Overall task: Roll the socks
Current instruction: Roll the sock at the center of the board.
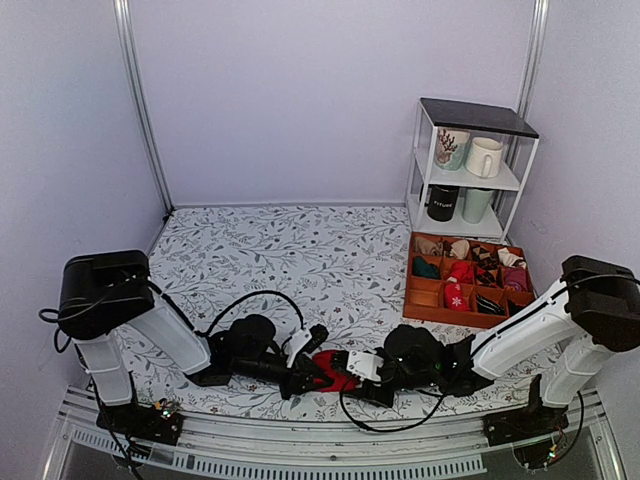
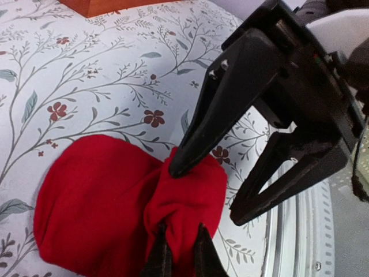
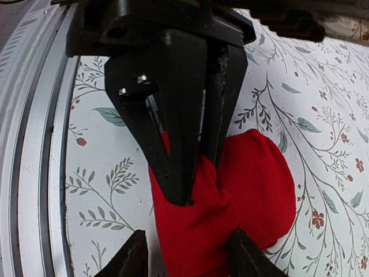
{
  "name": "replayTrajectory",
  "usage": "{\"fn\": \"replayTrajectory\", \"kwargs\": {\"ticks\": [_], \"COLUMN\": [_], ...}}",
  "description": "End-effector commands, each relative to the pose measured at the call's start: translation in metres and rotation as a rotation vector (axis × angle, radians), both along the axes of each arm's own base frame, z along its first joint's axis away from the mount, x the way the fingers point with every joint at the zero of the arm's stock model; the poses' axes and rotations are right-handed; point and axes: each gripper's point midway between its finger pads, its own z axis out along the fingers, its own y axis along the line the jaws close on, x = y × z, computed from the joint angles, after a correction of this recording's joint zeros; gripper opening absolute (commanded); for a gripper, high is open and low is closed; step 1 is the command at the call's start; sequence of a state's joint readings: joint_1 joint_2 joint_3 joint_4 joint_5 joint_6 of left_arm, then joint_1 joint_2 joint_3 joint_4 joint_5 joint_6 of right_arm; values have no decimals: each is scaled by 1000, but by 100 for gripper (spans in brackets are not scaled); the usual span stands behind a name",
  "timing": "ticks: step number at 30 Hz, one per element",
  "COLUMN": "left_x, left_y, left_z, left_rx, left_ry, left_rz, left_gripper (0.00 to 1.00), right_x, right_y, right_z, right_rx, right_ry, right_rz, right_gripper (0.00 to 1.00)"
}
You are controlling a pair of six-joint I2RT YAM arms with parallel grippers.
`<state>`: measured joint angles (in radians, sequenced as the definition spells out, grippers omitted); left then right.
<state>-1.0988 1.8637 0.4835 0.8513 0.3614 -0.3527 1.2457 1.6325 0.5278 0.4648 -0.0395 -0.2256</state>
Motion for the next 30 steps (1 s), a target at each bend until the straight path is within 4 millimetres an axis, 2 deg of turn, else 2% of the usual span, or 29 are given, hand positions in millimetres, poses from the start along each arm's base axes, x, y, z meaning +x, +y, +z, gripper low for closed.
{"fn": "replayTrajectory", "kwargs": {"ticks": [1, 5, 7, 9, 10, 14, 19, 24, 30], "left_x": [-34, -32, -28, -22, -20, -11, -16, -19, -21], "left_y": [75, 71, 67, 63, 63, 59, 55, 44, 26], "left_z": [-97, -91, -83, -68, -59, -12, 36, 47, 40], "left_rx": [401, 378, 350, 302, 277, 144, 39, 17, 11], "left_ry": [205, 188, 148, 81, 38, -187, -475, -576, -595], "left_rz": [21, 18, 13, 11, 12, 7, -30, -83, -143], "left_gripper": [0, 0, 27, 47, 51, 55, 58, 60, 59], "right_x": [-5, -8, -11, -14, -16, -22, -28, -25, -25], "right_y": [7, 4, 2, 0, -1, -5, -11, -14, -12], "right_z": [-9, -22, -27, -30, -31, -29, -27, -30, -36], "right_rx": [-22, -65, -81, -95, -101, -125, -193, -259, -318], "right_ry": [36, 87, 124, 172, 200, 329, 498, 637, 714], "right_rz": [18, 1, -6, -15, -20, -27, -39, -63, -57], "right_gripper": [43, 23, 17, 14, 14, 13, 14, 14, 14]}}
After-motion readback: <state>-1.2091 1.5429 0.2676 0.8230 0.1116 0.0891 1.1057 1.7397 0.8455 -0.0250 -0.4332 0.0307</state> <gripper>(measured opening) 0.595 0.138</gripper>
